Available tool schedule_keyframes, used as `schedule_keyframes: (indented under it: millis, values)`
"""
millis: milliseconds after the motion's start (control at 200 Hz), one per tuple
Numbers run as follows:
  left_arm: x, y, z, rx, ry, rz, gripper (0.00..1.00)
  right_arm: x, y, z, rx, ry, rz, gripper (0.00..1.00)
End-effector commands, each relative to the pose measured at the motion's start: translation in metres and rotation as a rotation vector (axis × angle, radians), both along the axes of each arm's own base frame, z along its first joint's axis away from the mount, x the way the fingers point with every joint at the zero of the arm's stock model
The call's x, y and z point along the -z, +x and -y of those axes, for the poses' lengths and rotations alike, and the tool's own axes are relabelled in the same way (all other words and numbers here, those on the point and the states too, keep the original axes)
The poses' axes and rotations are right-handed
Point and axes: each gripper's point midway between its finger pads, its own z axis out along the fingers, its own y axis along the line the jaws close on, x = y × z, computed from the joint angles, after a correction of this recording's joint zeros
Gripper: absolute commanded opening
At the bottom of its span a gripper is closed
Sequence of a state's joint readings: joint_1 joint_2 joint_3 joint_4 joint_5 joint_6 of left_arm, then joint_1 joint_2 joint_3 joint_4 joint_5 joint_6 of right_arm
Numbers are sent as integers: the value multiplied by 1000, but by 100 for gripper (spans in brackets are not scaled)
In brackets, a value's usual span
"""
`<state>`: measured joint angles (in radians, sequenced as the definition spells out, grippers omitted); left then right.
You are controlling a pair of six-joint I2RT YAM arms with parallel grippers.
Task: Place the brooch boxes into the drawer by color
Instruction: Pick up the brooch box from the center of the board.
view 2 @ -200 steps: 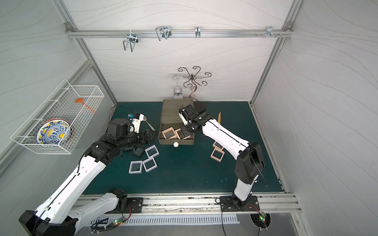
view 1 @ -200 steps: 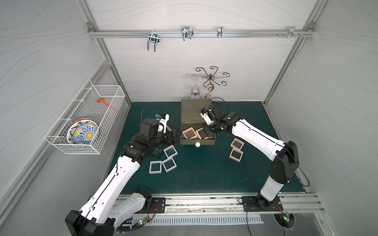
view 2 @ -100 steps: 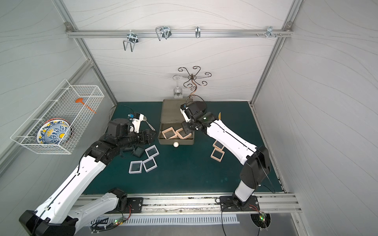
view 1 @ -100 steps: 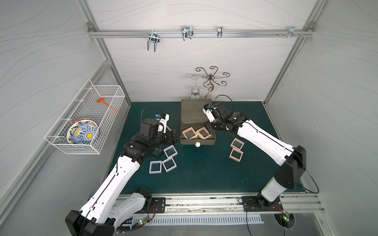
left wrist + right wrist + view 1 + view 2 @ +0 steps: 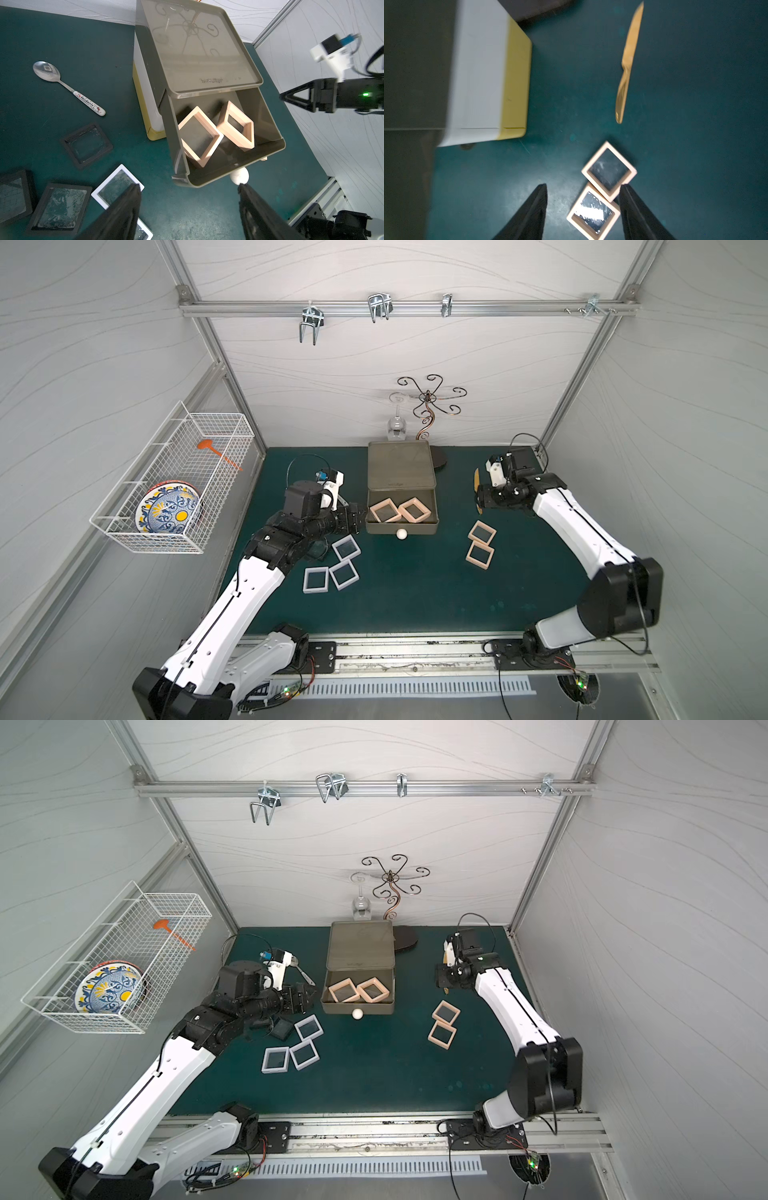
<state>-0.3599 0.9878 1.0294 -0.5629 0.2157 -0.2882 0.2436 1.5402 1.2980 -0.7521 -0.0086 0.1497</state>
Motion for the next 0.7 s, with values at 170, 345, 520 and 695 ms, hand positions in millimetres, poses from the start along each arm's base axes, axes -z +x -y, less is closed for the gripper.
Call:
schedule_keyframes:
  millis: [170,345,520,695]
  values:
    - [-12,7,1,-3,-22,43,78,77,-13,23,52,-69,-339,60]
    - [-12,6,-1,-11,-14,46,78,80,5,27,28,-120,-318,60]
    - [-11,7,-1,-12,-12,43,78,90,15,34,-9,-183,-322,60]
    - [-10,7,-2,-16,-6,41,78,104,12,36,-31,-206,-367,58]
